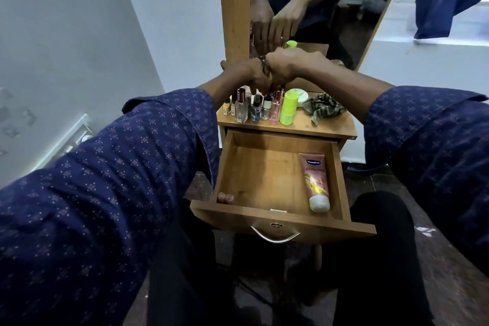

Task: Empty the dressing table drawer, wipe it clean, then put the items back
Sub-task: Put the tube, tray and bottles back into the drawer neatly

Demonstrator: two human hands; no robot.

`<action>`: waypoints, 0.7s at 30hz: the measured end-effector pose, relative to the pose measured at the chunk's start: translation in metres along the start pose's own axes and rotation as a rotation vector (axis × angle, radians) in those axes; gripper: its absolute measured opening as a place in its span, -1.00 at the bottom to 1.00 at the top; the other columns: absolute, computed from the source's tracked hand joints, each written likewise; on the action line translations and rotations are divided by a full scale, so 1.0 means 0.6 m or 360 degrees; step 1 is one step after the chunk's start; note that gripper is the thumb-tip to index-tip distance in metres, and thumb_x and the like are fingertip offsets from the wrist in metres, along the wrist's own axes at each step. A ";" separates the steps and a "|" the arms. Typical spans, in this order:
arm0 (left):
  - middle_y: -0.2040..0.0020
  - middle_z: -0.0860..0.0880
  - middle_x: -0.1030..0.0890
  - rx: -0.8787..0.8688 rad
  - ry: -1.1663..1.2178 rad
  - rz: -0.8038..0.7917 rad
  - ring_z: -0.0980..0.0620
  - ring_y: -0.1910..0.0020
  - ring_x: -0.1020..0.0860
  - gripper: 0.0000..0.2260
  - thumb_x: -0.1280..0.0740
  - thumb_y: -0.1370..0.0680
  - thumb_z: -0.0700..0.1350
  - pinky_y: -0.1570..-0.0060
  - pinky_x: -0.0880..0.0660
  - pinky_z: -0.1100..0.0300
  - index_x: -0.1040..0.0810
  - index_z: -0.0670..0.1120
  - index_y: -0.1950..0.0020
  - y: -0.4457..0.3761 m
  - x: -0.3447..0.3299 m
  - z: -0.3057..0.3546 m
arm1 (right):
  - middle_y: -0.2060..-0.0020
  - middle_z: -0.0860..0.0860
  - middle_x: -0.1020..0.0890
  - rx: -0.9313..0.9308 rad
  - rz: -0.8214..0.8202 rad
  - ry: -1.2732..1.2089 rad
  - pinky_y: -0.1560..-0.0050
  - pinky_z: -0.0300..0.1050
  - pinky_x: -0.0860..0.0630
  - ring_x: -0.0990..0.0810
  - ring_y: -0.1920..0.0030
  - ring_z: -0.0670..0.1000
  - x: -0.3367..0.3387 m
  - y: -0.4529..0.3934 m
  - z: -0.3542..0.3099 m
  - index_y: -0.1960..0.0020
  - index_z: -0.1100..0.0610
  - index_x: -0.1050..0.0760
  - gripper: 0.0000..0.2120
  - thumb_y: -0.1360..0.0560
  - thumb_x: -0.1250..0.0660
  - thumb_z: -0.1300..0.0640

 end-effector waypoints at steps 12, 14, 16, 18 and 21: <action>-0.06 -0.12 -0.65 0.0036 -0.0073 -0.0163 -0.26 -0.15 -0.61 -0.62 -0.44 -0.14 0.12 -0.30 -0.51 -0.35 -0.61 0.05 0.09 -0.027 -0.038 0.010 | 0.16 0.11 -0.55 -0.0119 -0.0032 -0.0136 0.16 0.03 -0.51 -0.60 0.09 0.21 -0.016 -0.002 0.000 -0.16 0.19 -0.62 -0.75 -0.48 -0.39 0.26; -0.04 -0.15 -0.65 0.0006 -0.0080 -0.0176 -0.31 -0.17 -0.61 -0.71 -0.43 -0.20 0.10 -0.29 -0.52 -0.38 -0.59 0.04 0.14 0.002 -0.035 0.021 | 0.21 0.09 -0.54 -0.0119 -0.0024 -0.0181 0.15 0.02 -0.54 -0.62 0.10 0.22 -0.018 -0.005 0.000 -0.12 0.18 -0.64 -0.76 -0.46 -0.37 0.27; -0.02 -0.12 -0.63 0.0010 -0.0133 -0.0158 -0.26 -0.12 -0.61 -0.71 -0.42 -0.23 0.11 -0.26 -0.53 -0.35 -0.59 0.04 0.11 -0.008 -0.039 0.019 | 0.25 0.09 -0.53 -0.0134 -0.0001 -0.0206 0.16 0.01 -0.55 -0.61 0.14 0.21 -0.018 -0.005 0.001 -0.04 0.19 -0.63 -0.82 -0.45 -0.38 0.29; -0.01 -0.09 -0.64 0.0038 -0.0129 -0.0146 -0.22 -0.09 -0.61 -0.62 -0.43 -0.20 0.13 -0.25 -0.54 -0.33 -0.62 0.02 0.05 -0.003 -0.037 0.018 | 0.28 0.09 -0.53 -0.0159 0.0040 -0.0221 0.20 -0.01 -0.53 -0.59 0.21 0.17 -0.017 -0.003 0.005 0.07 0.21 -0.60 -0.91 -0.43 -0.40 0.30; -0.03 -0.08 -0.65 0.0034 -0.0062 -0.0119 -0.20 -0.10 -0.62 -0.57 -0.44 -0.15 0.13 -0.26 -0.53 -0.28 -0.64 0.02 0.04 0.000 -0.033 0.019 | 0.27 0.11 -0.60 -0.0177 0.0119 -0.0295 0.26 -0.01 -0.56 -0.59 0.29 0.13 -0.010 0.002 0.011 0.17 0.18 -0.61 -0.95 -0.38 -0.42 0.28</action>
Point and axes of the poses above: each hand's wrist, its own y-axis away from the middle knuckle, its own x-axis out of the back of the hand, z = x × y, the point moved 7 cm from there along -y, towards the middle knuckle
